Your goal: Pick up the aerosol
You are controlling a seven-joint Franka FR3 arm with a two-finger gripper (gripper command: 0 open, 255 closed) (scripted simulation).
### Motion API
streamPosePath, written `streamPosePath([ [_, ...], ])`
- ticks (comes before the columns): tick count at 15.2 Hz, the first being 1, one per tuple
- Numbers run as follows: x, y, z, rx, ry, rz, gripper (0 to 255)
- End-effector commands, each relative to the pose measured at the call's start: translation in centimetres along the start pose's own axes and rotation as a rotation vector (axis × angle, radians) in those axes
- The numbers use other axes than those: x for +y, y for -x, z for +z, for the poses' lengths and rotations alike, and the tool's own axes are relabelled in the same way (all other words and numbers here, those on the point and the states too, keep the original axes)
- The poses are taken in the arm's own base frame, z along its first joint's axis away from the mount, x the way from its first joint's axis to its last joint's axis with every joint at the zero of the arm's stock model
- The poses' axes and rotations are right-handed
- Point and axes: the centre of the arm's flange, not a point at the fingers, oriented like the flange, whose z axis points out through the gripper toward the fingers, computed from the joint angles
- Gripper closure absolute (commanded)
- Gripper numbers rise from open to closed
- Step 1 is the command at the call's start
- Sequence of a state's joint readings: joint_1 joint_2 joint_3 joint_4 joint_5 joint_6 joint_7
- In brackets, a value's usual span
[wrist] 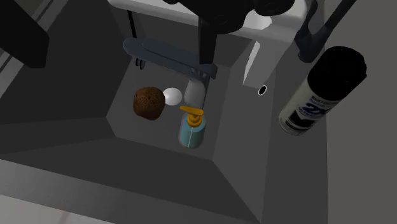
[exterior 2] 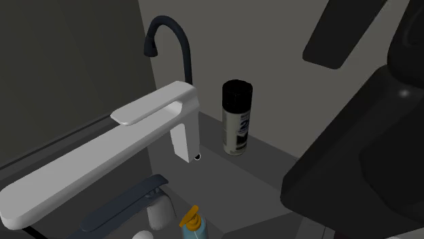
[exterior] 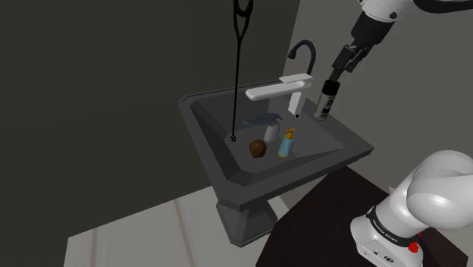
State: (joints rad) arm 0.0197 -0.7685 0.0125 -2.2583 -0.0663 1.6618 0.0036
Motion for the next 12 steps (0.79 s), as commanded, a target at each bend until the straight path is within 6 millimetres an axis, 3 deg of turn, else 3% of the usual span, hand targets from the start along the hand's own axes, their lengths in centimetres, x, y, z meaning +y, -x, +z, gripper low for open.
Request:
streamPosePath([
  [1, 0.0, 0.0, 0.0, 0.000, 0.000, 0.000, 0],
  [12, 11.8, -5.7, 7.3, -0.084, 0.001, 0.005, 0],
])
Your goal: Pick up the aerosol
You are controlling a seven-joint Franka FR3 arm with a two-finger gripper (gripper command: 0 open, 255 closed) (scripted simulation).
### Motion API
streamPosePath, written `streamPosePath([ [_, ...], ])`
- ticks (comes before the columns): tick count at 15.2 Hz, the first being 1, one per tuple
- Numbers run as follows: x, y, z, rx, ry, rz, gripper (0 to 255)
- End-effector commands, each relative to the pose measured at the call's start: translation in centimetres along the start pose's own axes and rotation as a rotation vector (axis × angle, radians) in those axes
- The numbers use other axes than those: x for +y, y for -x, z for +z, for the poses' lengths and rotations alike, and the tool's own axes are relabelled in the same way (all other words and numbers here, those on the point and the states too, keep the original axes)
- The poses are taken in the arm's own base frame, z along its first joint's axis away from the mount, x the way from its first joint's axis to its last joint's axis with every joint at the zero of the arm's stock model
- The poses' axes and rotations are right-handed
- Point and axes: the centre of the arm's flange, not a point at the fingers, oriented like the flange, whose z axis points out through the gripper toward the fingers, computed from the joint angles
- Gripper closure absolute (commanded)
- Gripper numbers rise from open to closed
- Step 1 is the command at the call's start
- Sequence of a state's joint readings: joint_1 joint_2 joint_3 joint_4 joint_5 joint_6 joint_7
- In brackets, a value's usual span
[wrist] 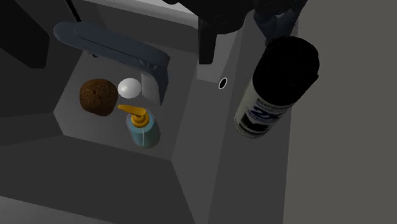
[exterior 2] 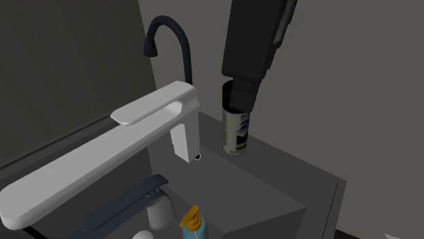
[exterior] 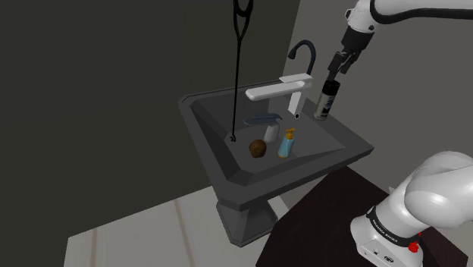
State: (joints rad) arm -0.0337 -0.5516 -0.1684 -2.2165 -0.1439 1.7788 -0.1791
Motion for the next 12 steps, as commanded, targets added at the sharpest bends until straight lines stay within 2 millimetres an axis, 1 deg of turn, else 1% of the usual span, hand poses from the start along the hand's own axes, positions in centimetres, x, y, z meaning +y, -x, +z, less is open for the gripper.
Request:
streamPosePath([
  [1, 2.1, -1.3, 1.2, -0.015, 0.001, 0.001, 0],
  [12, 13.9, -6.8, 8.6, -0.100, 0.001, 0.005, 0],
])
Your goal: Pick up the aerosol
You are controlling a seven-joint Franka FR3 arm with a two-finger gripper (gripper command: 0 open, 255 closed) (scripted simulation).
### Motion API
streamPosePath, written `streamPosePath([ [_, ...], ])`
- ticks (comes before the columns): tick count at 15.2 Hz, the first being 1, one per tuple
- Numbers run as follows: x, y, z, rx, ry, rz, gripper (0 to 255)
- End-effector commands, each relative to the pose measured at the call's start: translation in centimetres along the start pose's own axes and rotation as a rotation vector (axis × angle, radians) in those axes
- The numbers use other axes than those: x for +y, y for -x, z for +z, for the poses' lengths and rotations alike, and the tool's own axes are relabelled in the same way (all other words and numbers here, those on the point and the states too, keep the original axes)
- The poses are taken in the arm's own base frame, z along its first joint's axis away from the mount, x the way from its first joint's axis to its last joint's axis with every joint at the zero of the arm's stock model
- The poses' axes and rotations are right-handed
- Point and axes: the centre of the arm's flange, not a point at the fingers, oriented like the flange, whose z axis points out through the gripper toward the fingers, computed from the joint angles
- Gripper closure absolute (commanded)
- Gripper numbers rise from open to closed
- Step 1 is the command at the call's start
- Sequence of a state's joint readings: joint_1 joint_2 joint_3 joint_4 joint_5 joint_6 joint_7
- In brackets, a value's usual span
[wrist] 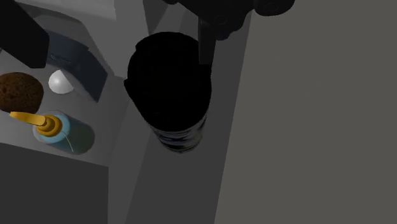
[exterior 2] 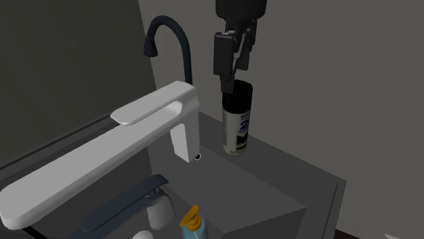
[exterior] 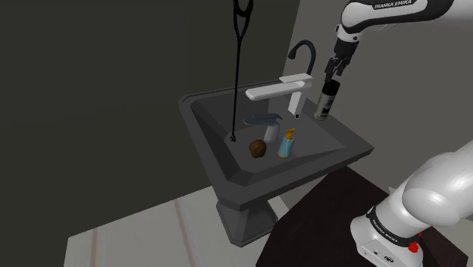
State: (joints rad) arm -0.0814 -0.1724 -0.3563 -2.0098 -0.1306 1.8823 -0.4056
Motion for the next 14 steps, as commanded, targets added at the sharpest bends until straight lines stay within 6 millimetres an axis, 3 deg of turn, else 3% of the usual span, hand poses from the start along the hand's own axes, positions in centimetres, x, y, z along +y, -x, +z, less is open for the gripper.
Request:
streamPosePath([
  [1, 2.3, -0.9, 1.3, -0.016, 0.001, 0.000, 0],
  [9, 2.3, -1.0, 5.5, -0.018, 0.001, 0.000, 0],
  [11, 2.3, -1.0, 5.5, -0.018, 0.001, 0.000, 0],
  [12, 2.3, -1.0, 5.4, -0.018, 0.001, 0.000, 255],
  [14, 2.3, -1.0, 5.5, -0.018, 0.001, 0.000, 255],
])
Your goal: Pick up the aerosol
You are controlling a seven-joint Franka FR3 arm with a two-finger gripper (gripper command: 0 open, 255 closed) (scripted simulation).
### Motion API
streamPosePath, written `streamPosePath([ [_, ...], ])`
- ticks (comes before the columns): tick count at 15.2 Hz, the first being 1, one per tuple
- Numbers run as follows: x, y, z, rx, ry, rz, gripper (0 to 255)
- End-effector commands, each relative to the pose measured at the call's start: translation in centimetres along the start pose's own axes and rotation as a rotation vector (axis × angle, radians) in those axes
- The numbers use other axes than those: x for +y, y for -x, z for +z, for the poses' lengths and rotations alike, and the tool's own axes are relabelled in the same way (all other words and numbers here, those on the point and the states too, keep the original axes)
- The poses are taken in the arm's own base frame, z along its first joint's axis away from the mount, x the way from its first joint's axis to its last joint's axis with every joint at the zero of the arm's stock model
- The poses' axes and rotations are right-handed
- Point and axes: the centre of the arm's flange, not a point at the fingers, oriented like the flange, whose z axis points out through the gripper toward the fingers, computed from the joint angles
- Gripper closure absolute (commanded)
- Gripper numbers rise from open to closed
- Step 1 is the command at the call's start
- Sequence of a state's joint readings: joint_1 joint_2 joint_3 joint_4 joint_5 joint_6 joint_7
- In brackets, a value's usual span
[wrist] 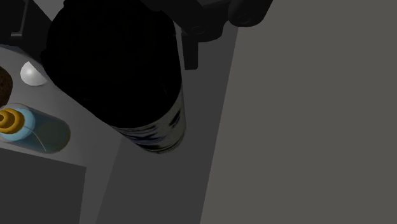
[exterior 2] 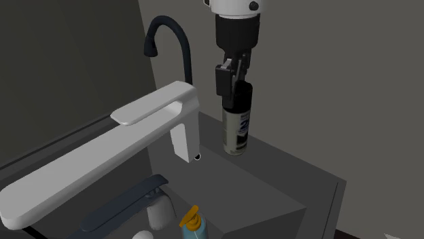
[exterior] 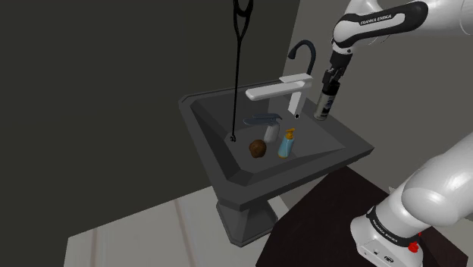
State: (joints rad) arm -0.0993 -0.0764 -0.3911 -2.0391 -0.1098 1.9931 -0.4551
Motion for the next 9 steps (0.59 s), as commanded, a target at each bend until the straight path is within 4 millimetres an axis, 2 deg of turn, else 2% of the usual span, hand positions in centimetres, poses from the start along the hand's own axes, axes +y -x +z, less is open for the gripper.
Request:
streamPosePath([
  [1, 0.0, 0.0, 0.1, -0.002, 0.000, 0.000, 255],
  [7, 0.0, 0.0, 0.1, -0.002, 0.000, 0.000, 255],
  [9, 0.0, 0.0, -0.9, -0.002, 0.000, 0.000, 255],
])
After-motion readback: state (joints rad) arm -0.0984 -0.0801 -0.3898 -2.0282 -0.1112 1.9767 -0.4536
